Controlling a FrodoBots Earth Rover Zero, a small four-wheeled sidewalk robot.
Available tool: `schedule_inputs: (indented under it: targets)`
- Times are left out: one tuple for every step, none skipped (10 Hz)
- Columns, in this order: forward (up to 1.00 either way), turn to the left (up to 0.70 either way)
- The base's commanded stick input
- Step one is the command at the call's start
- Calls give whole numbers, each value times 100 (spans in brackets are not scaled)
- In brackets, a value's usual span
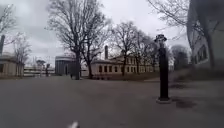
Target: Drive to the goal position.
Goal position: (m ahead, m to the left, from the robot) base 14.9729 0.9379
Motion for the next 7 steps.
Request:
schedule_inputs:
  targets:
    - [100,23]
    - [100,40]
    - [100,39]
    - [100,38]
    - [100,0]
    - [100,0]
    - [100,0]
